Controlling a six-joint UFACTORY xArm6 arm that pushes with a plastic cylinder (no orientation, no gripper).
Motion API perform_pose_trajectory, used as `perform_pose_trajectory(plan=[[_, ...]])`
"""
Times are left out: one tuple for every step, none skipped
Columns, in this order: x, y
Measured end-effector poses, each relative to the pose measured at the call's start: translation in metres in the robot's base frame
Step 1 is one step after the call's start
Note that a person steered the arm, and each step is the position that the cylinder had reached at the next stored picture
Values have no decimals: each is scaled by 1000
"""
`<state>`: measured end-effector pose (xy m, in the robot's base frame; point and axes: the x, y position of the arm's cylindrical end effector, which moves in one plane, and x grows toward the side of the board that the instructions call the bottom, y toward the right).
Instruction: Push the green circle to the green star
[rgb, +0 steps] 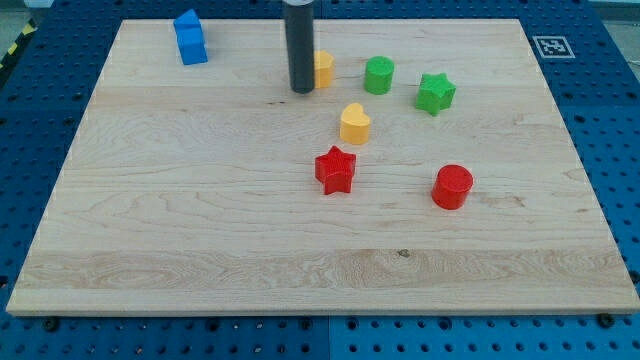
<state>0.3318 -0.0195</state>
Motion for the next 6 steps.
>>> perform_pose_trajectory(plan=[[5, 0], [5, -20], [14, -9], [26, 22], [28, 49], [7, 53]])
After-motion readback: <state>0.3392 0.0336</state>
